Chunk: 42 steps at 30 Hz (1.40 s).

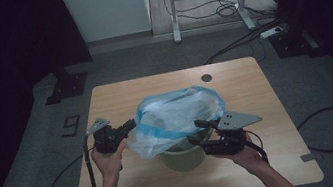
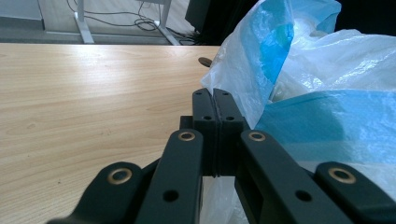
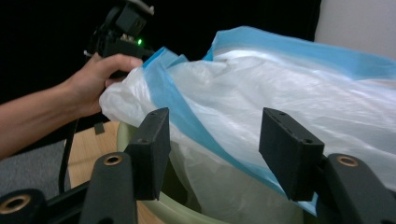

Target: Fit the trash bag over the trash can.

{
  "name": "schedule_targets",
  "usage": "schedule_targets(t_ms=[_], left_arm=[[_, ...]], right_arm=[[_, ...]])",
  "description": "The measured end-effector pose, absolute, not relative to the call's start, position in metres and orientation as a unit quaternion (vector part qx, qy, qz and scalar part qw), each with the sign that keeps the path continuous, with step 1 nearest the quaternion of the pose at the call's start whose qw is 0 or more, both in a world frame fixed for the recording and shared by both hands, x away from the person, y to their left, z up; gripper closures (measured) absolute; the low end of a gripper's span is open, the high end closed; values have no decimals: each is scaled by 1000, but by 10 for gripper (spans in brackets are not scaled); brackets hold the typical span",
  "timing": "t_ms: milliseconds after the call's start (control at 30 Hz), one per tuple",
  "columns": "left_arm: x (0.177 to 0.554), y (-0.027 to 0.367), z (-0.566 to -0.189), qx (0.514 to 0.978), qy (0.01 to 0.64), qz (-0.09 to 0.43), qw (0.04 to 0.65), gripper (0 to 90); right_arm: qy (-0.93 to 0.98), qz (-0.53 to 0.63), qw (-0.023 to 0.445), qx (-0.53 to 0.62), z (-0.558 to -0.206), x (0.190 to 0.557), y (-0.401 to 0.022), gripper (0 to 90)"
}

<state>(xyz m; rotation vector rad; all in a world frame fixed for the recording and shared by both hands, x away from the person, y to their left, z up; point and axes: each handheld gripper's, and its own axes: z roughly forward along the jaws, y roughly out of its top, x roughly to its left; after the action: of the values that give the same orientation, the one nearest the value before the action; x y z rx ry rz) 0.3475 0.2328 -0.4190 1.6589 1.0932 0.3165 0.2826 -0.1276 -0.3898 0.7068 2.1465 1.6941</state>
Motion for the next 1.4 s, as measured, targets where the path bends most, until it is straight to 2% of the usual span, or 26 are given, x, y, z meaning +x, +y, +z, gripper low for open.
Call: schedule_targets(t_ms=[67,267,333,633,933,1167,1400], left_arm=[[347,233,-419,696,459,133,536,891],[347,234,-419,694,460,132,538,891],[347,235,-419,693,460,130,540,890],[340,235,-414,695,451,129,545,889],[325,237,-413,703,442,129,542,888],[323,236,-420,713,444,125,528,888],[326,238,-432,720,454,115,512,890]], right_arm=[[755,587,159,243,-392,284,-124,488],[767,579,163,225,-394,282,-123,824],[766,582,164,219,-393,280,-125,890],[757,603,142,209,-393,261,-143,892],[761,603,117,209,-422,234,-164,893],[794,551,106,234,-463,244,-161,893],[799,530,104,264,-486,261,-157,892]])
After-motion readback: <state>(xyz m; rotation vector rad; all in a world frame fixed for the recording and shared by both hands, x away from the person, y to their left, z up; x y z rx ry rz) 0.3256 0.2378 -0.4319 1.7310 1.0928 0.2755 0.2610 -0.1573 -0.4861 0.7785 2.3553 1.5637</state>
